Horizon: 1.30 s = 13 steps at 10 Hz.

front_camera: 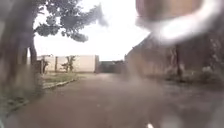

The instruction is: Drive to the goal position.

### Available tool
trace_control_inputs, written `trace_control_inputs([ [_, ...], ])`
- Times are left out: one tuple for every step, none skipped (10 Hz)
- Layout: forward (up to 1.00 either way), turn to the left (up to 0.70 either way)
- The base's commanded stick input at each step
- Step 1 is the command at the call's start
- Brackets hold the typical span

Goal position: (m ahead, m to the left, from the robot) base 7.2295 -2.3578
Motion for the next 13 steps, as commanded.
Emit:
trace_control_inputs([
  [0.5,0.02],
  [0.5,0.02],
  [0.5,-0.36],
  [0.5,-0.48],
  [0.5,-0.48],
  [0.5,-0.48],
  [0.5,-0.48],
  [0.5,-0.42],
  [0.5,-0.14],
  [0.5,0.02],
  [0.5,0.02],
  [0.5,0.02],
  [0.5,0.02],
])
